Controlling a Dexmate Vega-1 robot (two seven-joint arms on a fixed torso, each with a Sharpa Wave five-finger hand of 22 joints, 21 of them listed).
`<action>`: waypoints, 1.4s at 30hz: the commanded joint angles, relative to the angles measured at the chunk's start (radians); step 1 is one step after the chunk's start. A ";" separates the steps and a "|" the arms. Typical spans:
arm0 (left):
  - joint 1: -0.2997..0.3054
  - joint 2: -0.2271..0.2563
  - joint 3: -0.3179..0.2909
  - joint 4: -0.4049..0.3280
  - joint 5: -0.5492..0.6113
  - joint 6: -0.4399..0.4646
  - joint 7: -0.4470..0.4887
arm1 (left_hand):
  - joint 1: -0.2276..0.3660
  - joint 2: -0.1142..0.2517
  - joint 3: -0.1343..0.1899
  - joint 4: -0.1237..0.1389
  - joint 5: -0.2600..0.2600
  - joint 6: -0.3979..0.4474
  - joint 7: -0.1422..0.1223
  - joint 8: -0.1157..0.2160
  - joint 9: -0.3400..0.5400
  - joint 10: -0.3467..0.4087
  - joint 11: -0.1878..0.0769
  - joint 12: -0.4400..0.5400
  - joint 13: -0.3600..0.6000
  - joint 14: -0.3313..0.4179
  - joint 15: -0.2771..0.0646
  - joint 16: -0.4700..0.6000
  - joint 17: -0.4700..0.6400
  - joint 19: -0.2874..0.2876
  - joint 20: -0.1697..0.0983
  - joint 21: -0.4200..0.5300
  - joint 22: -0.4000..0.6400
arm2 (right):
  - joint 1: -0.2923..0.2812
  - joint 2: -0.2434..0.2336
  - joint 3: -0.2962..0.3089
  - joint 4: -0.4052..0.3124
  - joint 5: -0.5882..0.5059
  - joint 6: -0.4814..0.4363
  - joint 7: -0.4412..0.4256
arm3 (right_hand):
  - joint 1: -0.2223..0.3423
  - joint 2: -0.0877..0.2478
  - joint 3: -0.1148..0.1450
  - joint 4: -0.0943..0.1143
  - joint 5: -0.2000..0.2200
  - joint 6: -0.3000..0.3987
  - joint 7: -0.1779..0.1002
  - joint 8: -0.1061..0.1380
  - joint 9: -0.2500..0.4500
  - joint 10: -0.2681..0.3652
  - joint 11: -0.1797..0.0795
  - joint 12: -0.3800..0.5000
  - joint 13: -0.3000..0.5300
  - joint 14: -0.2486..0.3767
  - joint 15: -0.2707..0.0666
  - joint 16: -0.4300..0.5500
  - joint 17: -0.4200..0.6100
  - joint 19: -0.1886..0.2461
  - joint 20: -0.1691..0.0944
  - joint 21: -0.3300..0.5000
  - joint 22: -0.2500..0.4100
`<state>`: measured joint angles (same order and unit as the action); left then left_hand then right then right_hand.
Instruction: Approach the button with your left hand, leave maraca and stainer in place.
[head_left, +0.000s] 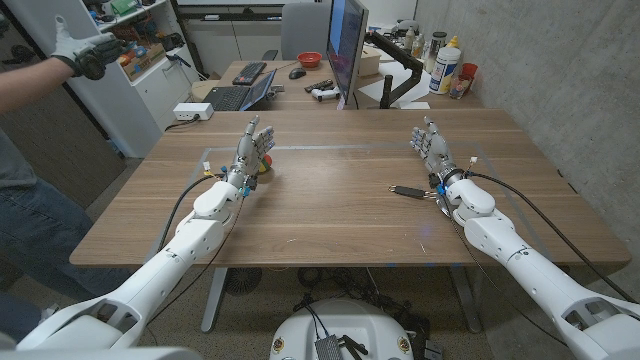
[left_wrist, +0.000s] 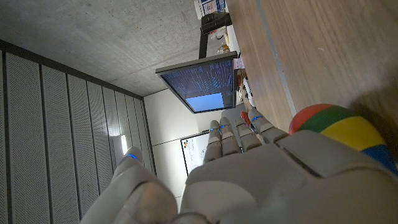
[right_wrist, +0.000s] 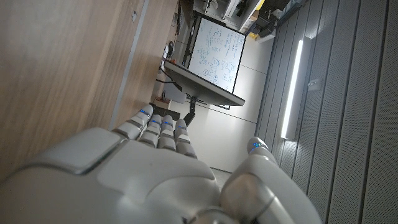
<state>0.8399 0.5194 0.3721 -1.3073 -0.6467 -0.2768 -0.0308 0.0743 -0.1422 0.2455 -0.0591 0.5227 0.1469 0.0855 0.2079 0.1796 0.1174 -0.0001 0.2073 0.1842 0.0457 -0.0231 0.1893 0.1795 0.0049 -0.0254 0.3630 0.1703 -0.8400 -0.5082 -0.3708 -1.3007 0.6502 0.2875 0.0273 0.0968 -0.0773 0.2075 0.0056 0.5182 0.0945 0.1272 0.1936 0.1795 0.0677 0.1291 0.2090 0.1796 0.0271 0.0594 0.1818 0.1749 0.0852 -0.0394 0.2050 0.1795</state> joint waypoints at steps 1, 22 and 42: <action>0.005 0.010 0.002 -0.016 0.000 0.008 -0.004 | 0.002 -0.008 0.005 -0.002 0.007 0.009 -0.001 0.005 0.005 0.010 0.000 0.006 0.002 0.010 0.003 0.007 0.002 -0.001 -0.057 0.003 0.005 | -0.002 0.008 -0.002 -0.005 -0.006 0.004 -0.016 | 0.010 0.002 0.004 0.000 0.007 0.005 0.021 0.003 0.002 0.006 0.004 0.005 0.002 0.007 0.005 0.008 0.004 0.012 -0.017 0.006 0.004; 0.018 0.013 -0.001 -0.026 -0.003 0.005 -0.003 | 0.009 -0.002 0.001 -0.007 0.015 0.011 -0.001 0.002 0.006 0.004 0.003 0.001 0.003 0.008 0.005 0.005 0.002 -0.004 -0.055 -0.009 0.005 | -0.026 -0.006 0.005 -0.047 -0.007 -0.009 -0.040 | 0.011 0.005 -0.002 -0.003 0.013 0.009 0.016 0.003 0.002 0.024 0.006 0.009 0.002 0.014 0.006 0.008 0.004 0.014 -0.012 0.005 0.005; 0.003 0.012 0.010 0.002 0.021 -0.027 -0.025 | 0.022 0.002 -0.001 -0.014 0.023 0.011 -0.002 -0.001 0.006 0.008 0.005 0.001 0.003 0.013 0.011 0.006 0.002 -0.008 -0.049 -0.020 0.005 | -0.037 0.001 0.004 -0.059 -0.012 -0.012 -0.066 | 0.011 0.011 -0.006 -0.004 0.018 0.011 0.015 0.002 0.003 0.025 0.008 0.007 0.002 0.017 0.010 0.007 0.005 0.014 -0.008 0.004 0.005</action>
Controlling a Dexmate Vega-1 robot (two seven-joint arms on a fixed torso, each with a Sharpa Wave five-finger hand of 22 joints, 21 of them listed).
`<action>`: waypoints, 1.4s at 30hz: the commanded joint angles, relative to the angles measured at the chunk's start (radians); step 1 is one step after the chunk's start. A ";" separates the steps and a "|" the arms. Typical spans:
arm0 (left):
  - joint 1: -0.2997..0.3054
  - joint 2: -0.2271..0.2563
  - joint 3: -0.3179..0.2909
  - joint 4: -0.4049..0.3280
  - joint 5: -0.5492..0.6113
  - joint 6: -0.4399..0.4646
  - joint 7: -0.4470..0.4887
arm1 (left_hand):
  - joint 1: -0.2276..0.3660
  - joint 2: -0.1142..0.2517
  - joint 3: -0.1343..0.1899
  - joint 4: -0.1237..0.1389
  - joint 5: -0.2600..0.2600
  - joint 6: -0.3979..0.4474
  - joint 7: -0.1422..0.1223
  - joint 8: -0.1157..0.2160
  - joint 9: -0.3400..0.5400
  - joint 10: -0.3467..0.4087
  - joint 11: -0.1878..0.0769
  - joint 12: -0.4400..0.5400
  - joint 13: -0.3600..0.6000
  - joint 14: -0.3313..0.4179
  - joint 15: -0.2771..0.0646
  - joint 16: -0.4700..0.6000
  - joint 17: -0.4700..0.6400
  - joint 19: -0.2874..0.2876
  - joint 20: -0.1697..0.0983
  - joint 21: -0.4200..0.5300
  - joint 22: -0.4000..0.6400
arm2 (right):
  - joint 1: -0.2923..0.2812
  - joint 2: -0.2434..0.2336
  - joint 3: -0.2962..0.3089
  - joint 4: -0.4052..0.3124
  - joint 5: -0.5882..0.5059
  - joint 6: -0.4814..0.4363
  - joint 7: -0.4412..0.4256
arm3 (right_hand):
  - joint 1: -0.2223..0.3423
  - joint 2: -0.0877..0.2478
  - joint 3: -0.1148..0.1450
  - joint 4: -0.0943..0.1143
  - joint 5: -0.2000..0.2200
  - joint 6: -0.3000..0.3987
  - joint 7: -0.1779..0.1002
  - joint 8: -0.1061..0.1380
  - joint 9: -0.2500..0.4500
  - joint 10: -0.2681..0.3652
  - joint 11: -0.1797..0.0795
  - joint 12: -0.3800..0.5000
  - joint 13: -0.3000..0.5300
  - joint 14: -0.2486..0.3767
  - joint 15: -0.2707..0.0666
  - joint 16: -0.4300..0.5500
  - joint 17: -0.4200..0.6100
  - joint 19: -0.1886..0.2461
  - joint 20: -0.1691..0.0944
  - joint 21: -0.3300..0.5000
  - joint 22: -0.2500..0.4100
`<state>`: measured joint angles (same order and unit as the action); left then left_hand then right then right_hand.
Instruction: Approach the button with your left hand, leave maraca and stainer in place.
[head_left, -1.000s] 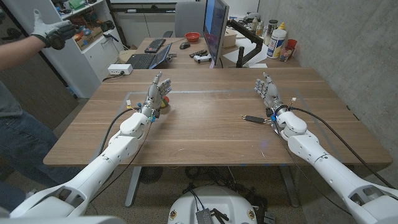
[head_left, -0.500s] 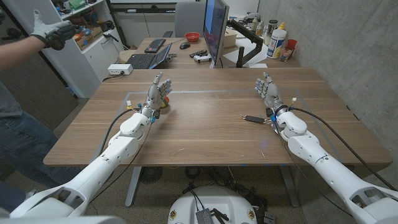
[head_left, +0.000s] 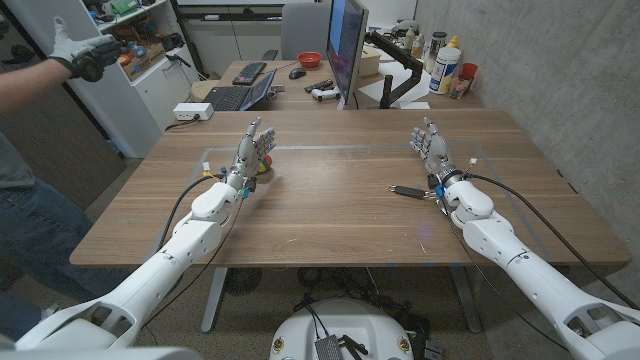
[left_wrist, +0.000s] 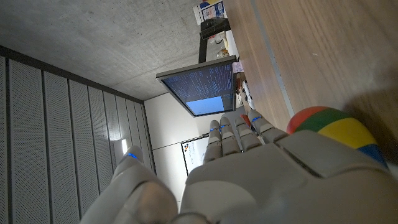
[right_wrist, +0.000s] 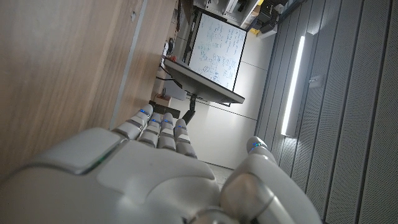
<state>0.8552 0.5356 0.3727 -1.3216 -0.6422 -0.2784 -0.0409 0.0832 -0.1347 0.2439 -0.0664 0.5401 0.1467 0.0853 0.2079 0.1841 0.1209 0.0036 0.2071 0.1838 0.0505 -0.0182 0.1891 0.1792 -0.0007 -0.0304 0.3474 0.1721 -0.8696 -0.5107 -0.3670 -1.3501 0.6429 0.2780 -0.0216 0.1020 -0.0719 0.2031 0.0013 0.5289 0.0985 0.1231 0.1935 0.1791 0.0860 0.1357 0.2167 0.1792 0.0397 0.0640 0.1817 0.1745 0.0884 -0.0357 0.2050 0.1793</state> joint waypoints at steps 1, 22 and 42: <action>-0.014 -0.006 0.011 0.017 0.018 -0.027 -0.016 | 0.014 -0.005 0.001 -0.008 0.006 0.011 -0.002 -0.001 0.002 0.004 0.000 0.001 0.004 0.009 0.007 0.006 0.003 -0.001 -0.045 -0.005 0.004 | -0.010 0.001 0.001 -0.017 -0.007 -0.007 -0.023 | 0.006 0.006 -0.002 0.000 0.007 0.006 0.020 0.002 0.003 0.006 0.000 -0.001 0.003 0.005 0.006 0.007 0.005 0.011 -0.012 0.004 0.005; -0.028 0.017 0.017 0.054 0.053 -0.087 -0.063 | 0.029 -0.003 0.001 -0.017 0.013 0.014 -0.001 -0.001 0.002 0.005 0.001 0.000 0.004 0.013 0.007 0.007 0.002 -0.001 -0.041 -0.014 0.004 | -0.028 -0.005 0.005 -0.048 -0.011 -0.023 -0.054 | 0.006 0.008 -0.007 -0.001 0.011 0.007 0.020 0.001 0.003 0.007 0.002 -0.002 0.003 0.006 0.007 0.007 0.005 0.011 -0.008 0.004 0.005; -0.035 0.042 0.012 0.119 0.086 -0.175 -0.109 | 0.046 0.002 0.001 -0.027 0.020 0.017 -0.001 -0.002 0.003 0.011 -0.001 0.001 0.004 0.020 0.008 0.007 0.003 0.006 -0.037 -0.022 0.004 | 0.006 0.011 -0.015 -0.032 -0.019 -0.055 -0.059 | 0.006 0.010 -0.012 -0.002 0.014 0.006 0.019 0.000 0.003 0.006 -0.002 -0.004 0.003 0.009 0.008 0.006 0.006 0.010 -0.005 0.003 0.006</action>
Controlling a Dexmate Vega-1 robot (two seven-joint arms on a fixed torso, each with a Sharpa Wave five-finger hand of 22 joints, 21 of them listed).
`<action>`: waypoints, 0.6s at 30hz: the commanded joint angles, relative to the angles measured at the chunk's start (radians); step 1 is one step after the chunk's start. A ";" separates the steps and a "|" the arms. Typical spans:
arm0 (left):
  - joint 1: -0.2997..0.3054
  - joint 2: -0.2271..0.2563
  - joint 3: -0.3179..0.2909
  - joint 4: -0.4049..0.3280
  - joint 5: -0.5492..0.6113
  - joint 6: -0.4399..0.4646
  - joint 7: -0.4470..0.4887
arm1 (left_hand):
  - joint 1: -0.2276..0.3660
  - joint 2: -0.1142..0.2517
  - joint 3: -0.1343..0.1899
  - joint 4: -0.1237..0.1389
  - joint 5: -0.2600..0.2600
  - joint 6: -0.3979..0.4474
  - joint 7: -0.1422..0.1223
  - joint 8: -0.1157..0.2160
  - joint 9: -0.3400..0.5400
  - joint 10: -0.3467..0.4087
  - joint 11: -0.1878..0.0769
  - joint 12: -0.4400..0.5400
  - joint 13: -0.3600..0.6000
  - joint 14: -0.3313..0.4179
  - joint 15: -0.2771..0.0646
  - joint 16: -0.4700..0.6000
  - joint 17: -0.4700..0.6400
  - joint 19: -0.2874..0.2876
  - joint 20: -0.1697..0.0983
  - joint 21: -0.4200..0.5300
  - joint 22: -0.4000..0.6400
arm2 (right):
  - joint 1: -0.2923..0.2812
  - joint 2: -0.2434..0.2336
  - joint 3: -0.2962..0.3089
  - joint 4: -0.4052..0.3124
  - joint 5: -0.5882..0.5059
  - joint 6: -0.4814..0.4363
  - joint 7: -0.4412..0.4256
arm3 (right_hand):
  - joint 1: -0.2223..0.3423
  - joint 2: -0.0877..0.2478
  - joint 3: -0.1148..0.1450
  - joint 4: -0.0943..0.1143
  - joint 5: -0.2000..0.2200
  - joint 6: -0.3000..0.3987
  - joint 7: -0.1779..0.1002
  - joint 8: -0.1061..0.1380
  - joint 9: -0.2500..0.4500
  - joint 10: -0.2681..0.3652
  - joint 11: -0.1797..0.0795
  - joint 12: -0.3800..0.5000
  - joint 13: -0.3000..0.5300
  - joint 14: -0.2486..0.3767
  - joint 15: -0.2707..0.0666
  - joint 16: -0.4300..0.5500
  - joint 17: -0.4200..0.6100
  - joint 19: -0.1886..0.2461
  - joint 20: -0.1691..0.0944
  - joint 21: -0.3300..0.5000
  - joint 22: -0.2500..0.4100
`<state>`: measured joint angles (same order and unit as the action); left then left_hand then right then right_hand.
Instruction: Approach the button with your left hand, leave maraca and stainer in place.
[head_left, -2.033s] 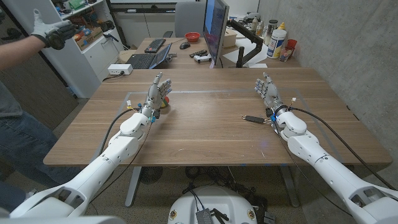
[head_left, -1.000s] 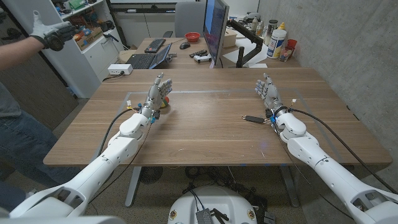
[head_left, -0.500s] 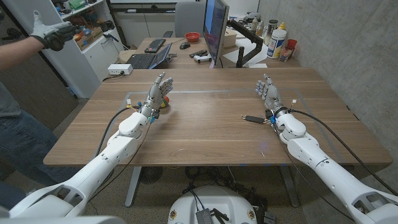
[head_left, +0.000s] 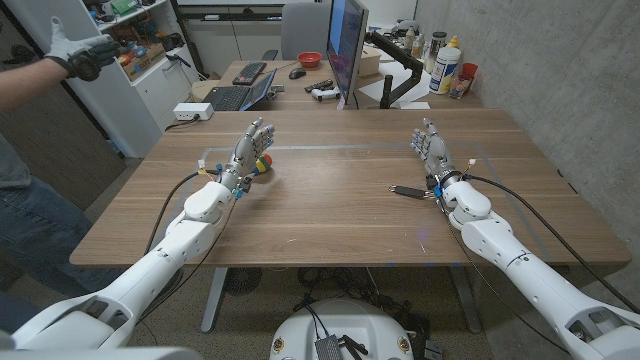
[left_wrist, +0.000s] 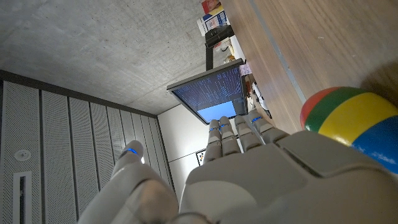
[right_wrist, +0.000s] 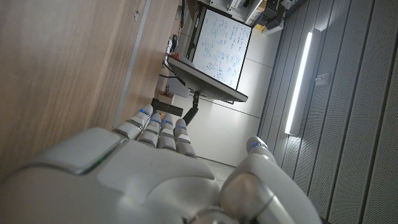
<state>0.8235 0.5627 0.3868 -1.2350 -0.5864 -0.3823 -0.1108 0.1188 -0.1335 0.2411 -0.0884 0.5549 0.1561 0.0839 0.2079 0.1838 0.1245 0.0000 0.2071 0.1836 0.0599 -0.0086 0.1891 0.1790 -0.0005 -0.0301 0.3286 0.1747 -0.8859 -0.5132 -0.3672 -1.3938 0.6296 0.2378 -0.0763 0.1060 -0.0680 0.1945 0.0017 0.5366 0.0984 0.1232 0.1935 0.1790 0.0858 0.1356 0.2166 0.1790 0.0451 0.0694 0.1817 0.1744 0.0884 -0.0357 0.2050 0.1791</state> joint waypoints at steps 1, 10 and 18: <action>-0.003 0.017 -0.001 0.032 0.038 -0.073 -0.031 | 0.012 0.001 0.004 -0.006 0.006 0.007 0.001 -0.002 0.003 0.009 0.004 0.002 0.004 0.012 -0.001 0.008 0.003 0.007 -0.037 -0.003 0.002 | 0.024 0.016 -0.016 0.015 -0.006 -0.013 -0.004 | 0.002 0.007 -0.004 -0.002 0.006 0.007 0.019 0.000 0.003 0.007 -0.002 -0.004 0.003 0.003 0.003 0.006 0.006 0.010 -0.005 0.003 0.006; 0.002 0.034 0.002 0.033 0.087 -0.101 0.001 | 0.027 0.002 0.005 -0.015 0.010 0.009 0.005 -0.003 0.003 0.021 0.014 0.005 0.005 0.027 0.006 0.012 0.003 0.022 -0.030 -0.005 0.002 | 0.034 0.028 -0.022 0.030 -0.014 -0.004 -0.006 | 0.002 0.008 -0.006 -0.002 0.008 0.005 0.018 -0.001 0.003 0.007 0.000 -0.004 0.004 0.003 0.003 0.006 0.006 0.010 -0.004 0.003 0.006; 0.014 0.053 -0.005 0.032 0.087 -0.137 -0.020 | 0.036 0.003 0.006 -0.020 0.012 0.012 0.004 -0.002 0.003 0.027 0.014 0.006 0.005 0.031 0.008 0.012 0.003 0.027 -0.025 -0.007 0.002 | 0.036 0.026 -0.023 0.026 -0.025 0.001 -0.014 | 0.002 0.009 -0.008 -0.003 0.009 0.004 0.018 -0.001 0.003 0.007 0.001 -0.005 0.004 0.004 0.003 0.006 0.006 0.010 -0.004 0.002 0.006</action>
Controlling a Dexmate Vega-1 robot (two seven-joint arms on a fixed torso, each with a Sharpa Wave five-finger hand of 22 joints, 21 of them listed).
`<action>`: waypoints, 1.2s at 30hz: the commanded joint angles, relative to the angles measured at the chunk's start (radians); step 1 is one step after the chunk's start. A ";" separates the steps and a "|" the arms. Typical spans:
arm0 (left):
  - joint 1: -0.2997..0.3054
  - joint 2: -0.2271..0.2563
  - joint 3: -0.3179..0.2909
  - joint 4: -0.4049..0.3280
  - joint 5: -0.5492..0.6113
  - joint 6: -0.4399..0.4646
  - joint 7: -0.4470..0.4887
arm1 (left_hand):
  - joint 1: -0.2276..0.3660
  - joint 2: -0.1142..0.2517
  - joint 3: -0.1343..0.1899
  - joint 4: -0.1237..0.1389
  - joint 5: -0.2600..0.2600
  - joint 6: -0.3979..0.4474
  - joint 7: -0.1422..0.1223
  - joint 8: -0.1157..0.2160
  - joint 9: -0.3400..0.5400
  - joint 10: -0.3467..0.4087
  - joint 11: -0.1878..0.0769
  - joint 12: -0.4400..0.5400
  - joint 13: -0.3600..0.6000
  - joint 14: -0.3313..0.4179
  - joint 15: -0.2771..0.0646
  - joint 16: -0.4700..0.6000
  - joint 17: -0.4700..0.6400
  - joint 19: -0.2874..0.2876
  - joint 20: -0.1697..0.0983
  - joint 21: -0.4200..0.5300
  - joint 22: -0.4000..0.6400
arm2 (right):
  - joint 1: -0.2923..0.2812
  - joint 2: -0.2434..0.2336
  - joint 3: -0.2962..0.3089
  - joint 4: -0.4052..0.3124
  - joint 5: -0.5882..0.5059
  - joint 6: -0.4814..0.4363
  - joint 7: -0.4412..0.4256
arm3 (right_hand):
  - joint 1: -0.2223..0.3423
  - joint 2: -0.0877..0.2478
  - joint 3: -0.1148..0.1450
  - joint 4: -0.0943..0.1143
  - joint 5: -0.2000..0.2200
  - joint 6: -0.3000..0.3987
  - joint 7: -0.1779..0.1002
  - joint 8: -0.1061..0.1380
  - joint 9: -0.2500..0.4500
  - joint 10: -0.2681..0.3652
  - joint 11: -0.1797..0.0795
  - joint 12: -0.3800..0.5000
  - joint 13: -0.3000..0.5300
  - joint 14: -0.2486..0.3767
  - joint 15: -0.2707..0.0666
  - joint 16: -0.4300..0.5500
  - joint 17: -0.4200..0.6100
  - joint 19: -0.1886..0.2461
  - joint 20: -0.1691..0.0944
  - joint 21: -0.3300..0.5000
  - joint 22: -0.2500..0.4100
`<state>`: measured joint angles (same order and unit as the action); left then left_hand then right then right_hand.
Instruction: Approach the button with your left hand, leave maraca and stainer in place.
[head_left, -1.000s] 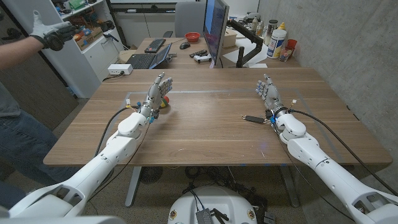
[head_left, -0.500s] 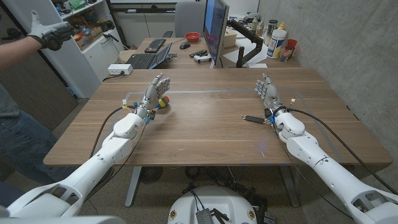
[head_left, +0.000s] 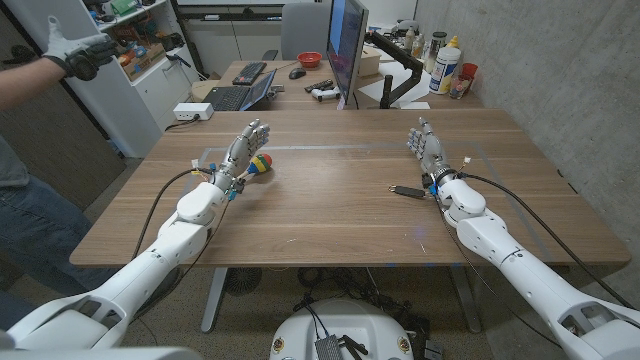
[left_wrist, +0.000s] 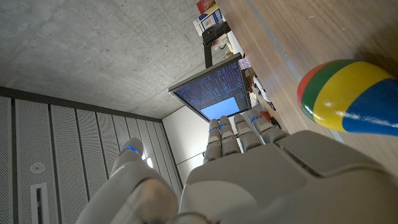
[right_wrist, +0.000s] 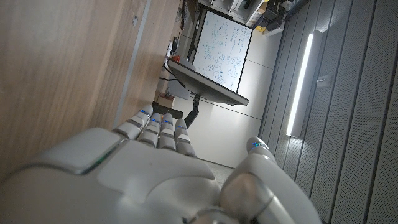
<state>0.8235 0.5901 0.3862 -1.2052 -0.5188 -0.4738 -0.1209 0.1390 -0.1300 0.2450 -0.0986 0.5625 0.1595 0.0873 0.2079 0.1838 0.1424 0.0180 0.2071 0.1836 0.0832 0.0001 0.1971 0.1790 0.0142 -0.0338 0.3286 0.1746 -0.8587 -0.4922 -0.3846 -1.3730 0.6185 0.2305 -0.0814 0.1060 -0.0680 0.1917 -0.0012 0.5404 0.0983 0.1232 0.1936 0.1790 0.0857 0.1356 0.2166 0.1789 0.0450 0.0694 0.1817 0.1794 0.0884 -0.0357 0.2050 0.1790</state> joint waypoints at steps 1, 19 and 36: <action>0.017 0.028 -0.006 0.001 0.019 -0.047 -0.013 | 0.017 0.000 0.002 -0.011 0.004 0.008 0.001 -0.002 0.004 0.012 -0.003 0.007 0.005 0.008 0.000 0.004 0.003 0.013 -0.022 -0.008 0.002 | 0.009 0.003 -0.005 0.003 -0.014 0.006 -0.010 | 0.002 0.009 -0.006 0.000 0.006 0.005 0.018 -0.001 0.003 0.007 0.001 -0.005 0.004 0.004 0.004 0.006 0.001 0.010 -0.004 0.002 0.006; 0.051 0.073 -0.025 0.010 0.003 -0.121 -0.080 | 0.032 0.002 0.003 -0.019 0.006 0.011 0.002 -0.002 0.004 0.017 0.001 0.006 0.005 0.018 0.004 0.005 0.003 0.016 -0.013 -0.014 0.003 | -0.008 -0.033 -0.002 -0.090 -0.038 -0.057 -0.062 | 0.002 0.012 -0.010 -0.001 0.008 0.005 0.017 -0.001 0.003 0.008 0.001 -0.005 0.004 0.004 0.006 0.005 0.002 0.010 -0.002 0.002 0.006; 0.065 0.096 -0.044 0.026 -0.010 -0.176 -0.125 | 0.043 0.003 0.003 -0.024 0.006 0.012 0.002 -0.003 0.004 0.021 0.001 0.006 0.006 0.022 0.004 0.004 0.003 0.020 -0.011 -0.019 0.003 | -0.013 -0.026 -0.009 -0.116 -0.044 -0.088 -0.095 | 0.002 0.013 -0.014 -0.002 0.010 0.005 0.014 -0.002 0.003 0.008 0.002 -0.006 0.004 0.004 0.007 0.005 0.002 0.009 -0.001 0.002 0.006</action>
<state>0.8826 0.6712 0.3514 -1.1924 -0.5280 -0.6176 -0.2235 0.1706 -0.1247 0.2452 -0.1147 0.5625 0.1630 0.0908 0.2079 0.1836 0.1531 0.0178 0.2070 0.1835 0.0986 0.0046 0.1969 0.1789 0.0247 -0.0338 0.3104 0.1744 -0.8662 -0.5211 -0.3903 -1.4708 0.5807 0.1580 -0.1561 0.1099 -0.0640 0.1809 -0.0040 0.5404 0.0983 0.1232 0.1935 0.1789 0.0857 0.1356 0.2089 0.1789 0.0448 0.0693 0.1817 0.1791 0.0883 -0.0357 0.2050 0.1840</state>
